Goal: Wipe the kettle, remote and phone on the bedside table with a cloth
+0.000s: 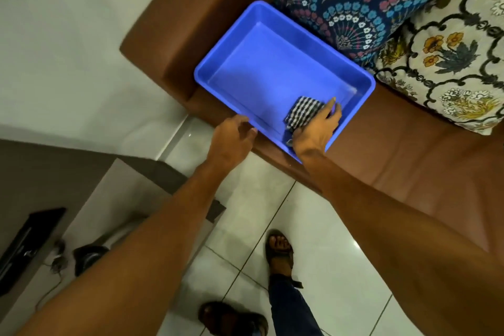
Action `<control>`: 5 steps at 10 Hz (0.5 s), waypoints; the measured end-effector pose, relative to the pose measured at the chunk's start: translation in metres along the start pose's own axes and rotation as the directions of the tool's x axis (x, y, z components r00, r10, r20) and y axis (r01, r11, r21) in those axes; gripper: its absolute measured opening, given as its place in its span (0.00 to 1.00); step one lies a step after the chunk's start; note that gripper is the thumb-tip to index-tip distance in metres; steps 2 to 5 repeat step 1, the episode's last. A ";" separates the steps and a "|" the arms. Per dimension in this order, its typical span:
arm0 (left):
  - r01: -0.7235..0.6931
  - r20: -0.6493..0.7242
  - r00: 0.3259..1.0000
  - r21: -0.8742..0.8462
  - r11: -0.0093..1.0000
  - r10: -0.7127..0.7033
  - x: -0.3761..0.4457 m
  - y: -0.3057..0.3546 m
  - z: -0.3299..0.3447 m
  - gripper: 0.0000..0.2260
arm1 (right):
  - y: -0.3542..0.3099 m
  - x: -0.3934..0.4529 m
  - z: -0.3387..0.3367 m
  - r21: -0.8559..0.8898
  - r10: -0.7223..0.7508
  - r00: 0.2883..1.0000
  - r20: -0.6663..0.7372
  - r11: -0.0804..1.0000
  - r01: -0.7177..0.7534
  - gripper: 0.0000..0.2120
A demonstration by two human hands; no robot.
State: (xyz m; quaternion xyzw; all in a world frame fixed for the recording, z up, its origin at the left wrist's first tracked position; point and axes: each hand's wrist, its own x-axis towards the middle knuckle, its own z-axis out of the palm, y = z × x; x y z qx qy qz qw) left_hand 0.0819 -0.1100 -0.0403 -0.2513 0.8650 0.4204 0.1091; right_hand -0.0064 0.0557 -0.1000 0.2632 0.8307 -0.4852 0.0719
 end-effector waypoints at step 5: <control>-0.014 -0.029 0.999 0.015 1.000 0.014 -0.019 -0.002 -0.023 0.22 | 0.003 -0.037 -0.012 -0.321 -0.294 0.927 0.234 0.877 0.359 0.39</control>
